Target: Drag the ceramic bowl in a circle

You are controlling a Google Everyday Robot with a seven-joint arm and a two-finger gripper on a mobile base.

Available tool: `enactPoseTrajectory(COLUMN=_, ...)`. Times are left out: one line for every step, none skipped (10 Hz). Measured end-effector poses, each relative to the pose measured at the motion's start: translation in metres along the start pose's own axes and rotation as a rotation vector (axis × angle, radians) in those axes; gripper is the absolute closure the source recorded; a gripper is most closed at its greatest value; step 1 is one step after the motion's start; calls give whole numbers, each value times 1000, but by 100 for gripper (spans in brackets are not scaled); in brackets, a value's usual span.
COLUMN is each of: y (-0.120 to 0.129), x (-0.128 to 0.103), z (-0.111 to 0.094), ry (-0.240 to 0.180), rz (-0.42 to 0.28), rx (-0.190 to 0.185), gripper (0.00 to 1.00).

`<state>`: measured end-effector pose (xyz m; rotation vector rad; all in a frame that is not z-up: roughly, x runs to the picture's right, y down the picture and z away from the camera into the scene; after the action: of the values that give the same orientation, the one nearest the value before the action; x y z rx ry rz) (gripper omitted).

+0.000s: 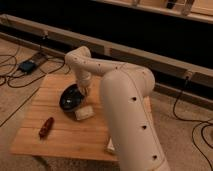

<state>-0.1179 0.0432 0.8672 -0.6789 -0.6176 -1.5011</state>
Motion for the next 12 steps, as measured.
enactPoseTrajectory(y=-12, x=-13, z=-6, ry=-12, rz=-43, rx=11, gripper=93)
enactPoseTrajectory(y=-23, x=-23, z=-9, ry=-22, rz=-81, rx=20, gripper=93)
enactPoseTrajectory(y=-36, x=-33, z=-11, ry=-34, rz=-123, rx=30, gripper=93)
enactPoseTrajectory(y=-47, x=-38, z=-11, ry=-41, rz=-152, rx=37, gripper=93)
enactPoseTrajectory(y=-54, x=-41, z=-12, ry=-45, rz=-170, rx=42, gripper=93)
enactPoseTrajectory(y=-62, x=-42, z=-10, ry=-49, rz=-186, rx=46, gripper=93)
enactPoseTrajectory(y=-74, x=-42, z=-8, ry=-52, rz=-205, rx=50, gripper=93)
enactPoseTrajectory(y=-84, x=-40, z=-6, ry=-54, rz=-215, rx=53, gripper=93)
enactPoseTrajectory(y=-96, x=-35, z=-4, ry=-52, rz=-222, rx=58, gripper=93)
enactPoseTrajectory(y=-107, x=-27, z=-2, ry=-47, rz=-222, rx=64, gripper=93)
enactPoseTrajectory(y=-116, x=-19, z=0, ry=-40, rz=-220, rx=67, gripper=93)
enactPoseTrajectory(y=-125, x=-9, z=1, ry=-31, rz=-215, rx=69, gripper=93)
